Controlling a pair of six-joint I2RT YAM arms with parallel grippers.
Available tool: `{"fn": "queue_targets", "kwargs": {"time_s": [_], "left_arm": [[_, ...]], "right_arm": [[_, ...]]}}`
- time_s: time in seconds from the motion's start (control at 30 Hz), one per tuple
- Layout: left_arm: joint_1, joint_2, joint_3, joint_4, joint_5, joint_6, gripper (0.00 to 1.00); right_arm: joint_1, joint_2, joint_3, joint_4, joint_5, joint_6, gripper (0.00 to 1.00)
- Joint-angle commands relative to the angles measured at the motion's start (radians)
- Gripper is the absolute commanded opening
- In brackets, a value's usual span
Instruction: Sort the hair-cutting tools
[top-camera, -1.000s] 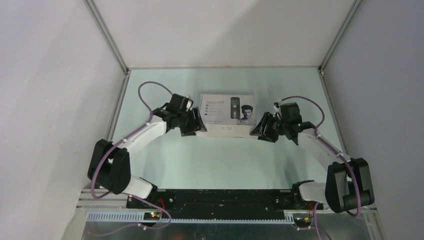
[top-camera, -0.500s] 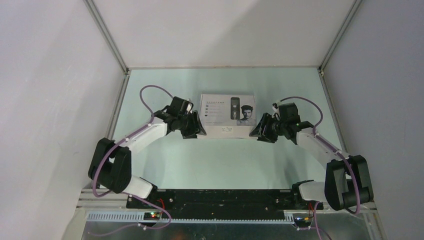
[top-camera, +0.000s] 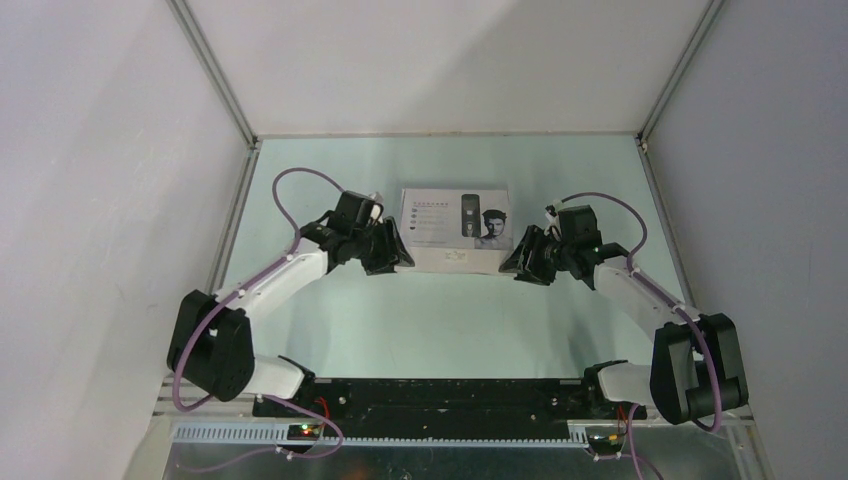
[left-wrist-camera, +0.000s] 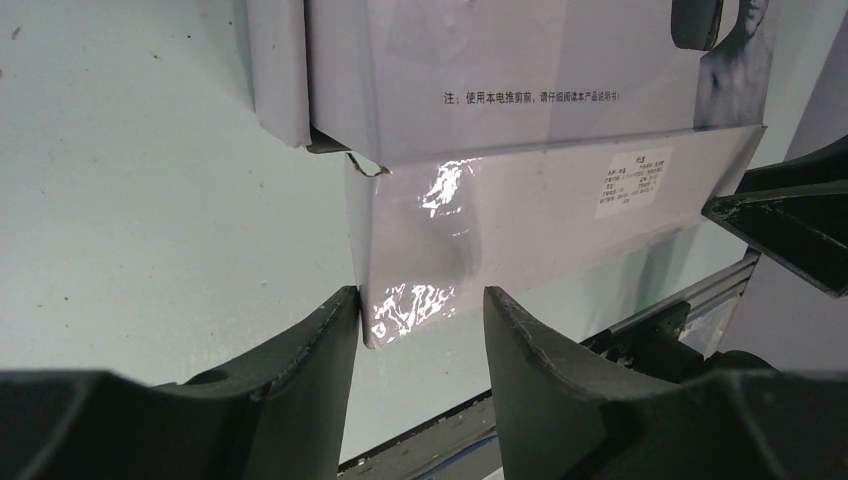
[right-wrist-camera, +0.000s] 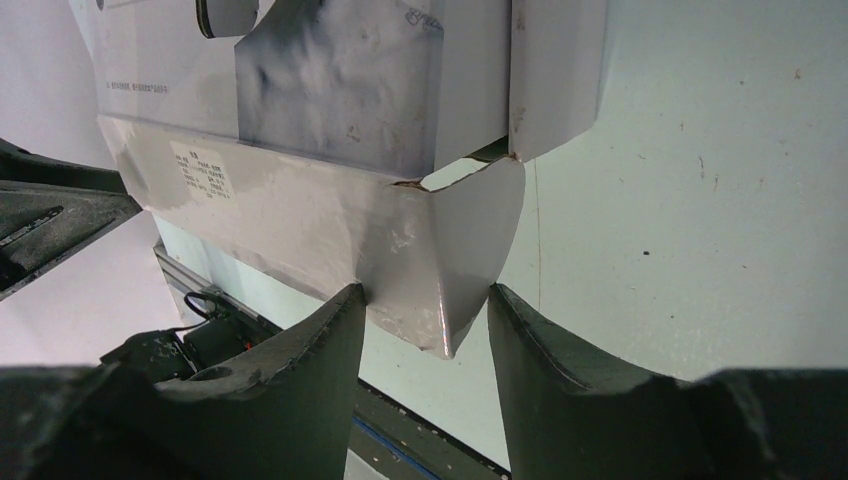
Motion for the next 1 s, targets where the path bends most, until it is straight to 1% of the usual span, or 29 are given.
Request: {"fn": "queue_targets", "kwargs": {"time_s": [0.0,0.33,0.73,0.97], "left_arm": [[-0.015,-0.028,0.031,-0.002,0.035,-0.020,0.53],[-0.023,-0.041,0.021,-0.051,-0.044,0.003,0.54],[-0.023,0.009,0.007,0.000,-0.015,-0.003,0.54],[-0.023,0.019,0.002,-0.005,-0.036,0.005,0.54]], "right_arm": [[0.004,-0.022,0.020,0.032,-0.015,0.002,0.52],[0.004,-0.015,0.020,0.031,-0.020,-0.003,0.52],[0.005,-0.014,0.019,0.029,-0.022,-0.004,0.52],[0.004,-0.003,0.020,0.032,-0.022,-0.005,0.52]]}}
